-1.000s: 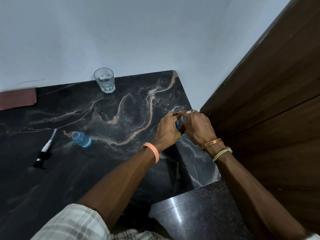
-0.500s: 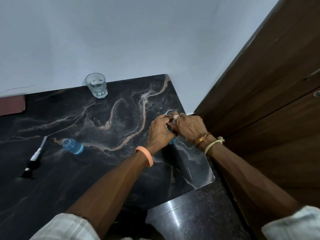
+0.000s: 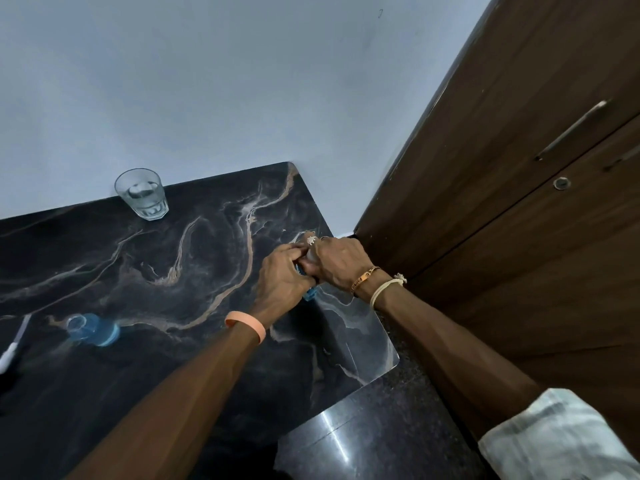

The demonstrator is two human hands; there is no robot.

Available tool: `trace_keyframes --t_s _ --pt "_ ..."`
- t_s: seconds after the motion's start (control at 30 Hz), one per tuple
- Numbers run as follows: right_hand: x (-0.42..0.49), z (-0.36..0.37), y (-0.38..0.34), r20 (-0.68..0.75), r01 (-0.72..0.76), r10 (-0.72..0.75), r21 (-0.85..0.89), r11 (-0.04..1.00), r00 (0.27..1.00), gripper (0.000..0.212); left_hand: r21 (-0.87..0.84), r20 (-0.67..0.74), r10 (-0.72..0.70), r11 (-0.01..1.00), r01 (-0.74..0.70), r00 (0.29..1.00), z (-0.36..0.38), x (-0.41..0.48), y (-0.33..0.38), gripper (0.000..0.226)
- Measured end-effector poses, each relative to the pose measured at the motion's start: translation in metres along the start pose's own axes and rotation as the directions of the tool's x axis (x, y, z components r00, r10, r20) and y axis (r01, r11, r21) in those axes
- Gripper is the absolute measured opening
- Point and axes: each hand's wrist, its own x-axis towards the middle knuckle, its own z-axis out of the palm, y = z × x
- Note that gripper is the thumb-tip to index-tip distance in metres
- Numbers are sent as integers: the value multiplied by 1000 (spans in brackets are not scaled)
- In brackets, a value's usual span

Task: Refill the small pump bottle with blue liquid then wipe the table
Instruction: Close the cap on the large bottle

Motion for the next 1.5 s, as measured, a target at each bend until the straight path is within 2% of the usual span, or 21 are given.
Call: trace_keyframes --t_s 0.07,0.13,0.23,0.3,0.4,0.47,0.53,0.67,0.8,0.9,1.0,1.07,1.13,1.27,1.33,1.43,1.5 --pt "4 -1 -2 39 -66 63 65 996 997 35 -1 -4 -10 1000 10 1000 -1 2 -1 45" --pt "6 0 -2 69 -53 49 60 997 996 39 10 2 -1 1000 1 1000 -3 2 -4 48" --pt "3 4 -2 41 -54 54 19 998 998 37 6 -4 10 1000 -10 1000 -1 2 -5 53" --pt "2 7 -5 17 -103 102 69 992 995 36 3 -14 4 1000 -4 1000 0 2 -3 52" --pt "2 -1 -2 124 -105 86 155 982 989 35 8 4 0 1000 0 1000 -1 3 -2 51" --pt "3 -8 3 155 -69 53 103 992 987 39 2 2 4 1000 -4 1000 -1 2 -3 53" --pt "3 -11 3 102 -35 35 -7 999 994 35 -9 -20 -19 1000 18 1000 0 1 0 56" --pt "1 -5 -5 61 -8 5 48 999 998 28 8 -12 -31 999 31 999 -2 3 2 57" --pt "2 -8 2 56 70 -67 -55 996 996 34 -10 25 -30 999 30 999 -5 2 1 49" --pt "2 -4 -2 62 11 -12 9 1000 998 33 -8 5 -27 1000 27 1000 -3 1 3 46" --pt "2 -7 1 139 -68 51 117 991 989 36 -4 8 -48 999 48 999 -3 3 2 52" --pt "2 -10 5 166 -47 37 56 997 985 41 -12 10 -53 999 53 999 -2 3 4 52" --pt "2 -7 4 123 -17 22 -46 999 992 43 -10 7 -54 998 54 999 -2 3 6 53" --pt "2 -6 -2 178 -43 30 67 997 984 43 5 8 -46 999 46 999 -4 4 2 50" --pt "3 -10 1 171 -8 7 1 1000 985 48 7 12 -30 1000 30 999 -4 3 2 48" --pt "6 -7 6 -5 100 -107 -316 943 994 49 19 8 -37 999 37 999 -4 4 6 49" --pt "7 -2 4 -30 100 -117 -343 934 993 50 23 27 -46 999 46 999 -4 4 6 46"
